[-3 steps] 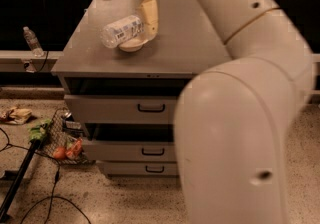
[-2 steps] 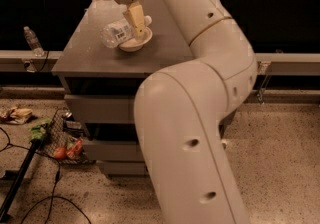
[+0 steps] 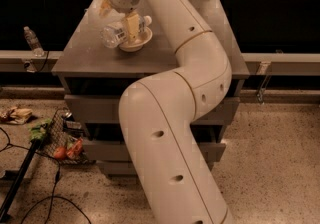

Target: Pick blue plastic bottle from paper bowl and place on counter

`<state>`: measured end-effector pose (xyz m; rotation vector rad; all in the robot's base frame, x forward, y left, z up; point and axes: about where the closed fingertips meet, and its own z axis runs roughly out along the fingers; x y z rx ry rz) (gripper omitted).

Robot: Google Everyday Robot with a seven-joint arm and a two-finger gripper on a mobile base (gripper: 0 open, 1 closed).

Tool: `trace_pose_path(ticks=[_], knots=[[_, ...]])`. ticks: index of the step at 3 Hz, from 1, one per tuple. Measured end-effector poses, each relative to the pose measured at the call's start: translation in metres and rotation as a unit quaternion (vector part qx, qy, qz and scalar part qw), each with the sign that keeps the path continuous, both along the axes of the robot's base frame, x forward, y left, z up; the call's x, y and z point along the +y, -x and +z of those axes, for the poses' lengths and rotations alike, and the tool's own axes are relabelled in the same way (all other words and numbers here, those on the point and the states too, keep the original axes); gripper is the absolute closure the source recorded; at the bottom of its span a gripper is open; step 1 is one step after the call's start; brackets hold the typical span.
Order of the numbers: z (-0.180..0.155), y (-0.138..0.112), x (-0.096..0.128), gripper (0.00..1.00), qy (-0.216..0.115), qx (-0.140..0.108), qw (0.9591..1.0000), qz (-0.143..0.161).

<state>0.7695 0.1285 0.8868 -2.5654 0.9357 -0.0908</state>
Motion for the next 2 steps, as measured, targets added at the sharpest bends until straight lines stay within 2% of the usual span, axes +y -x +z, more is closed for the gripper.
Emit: trace_pose_path(ticks=[2], knots=[[-0.02, -0.0008, 0.0062, 0.72, -0.004, 0.014, 0.9996, 0.023]])
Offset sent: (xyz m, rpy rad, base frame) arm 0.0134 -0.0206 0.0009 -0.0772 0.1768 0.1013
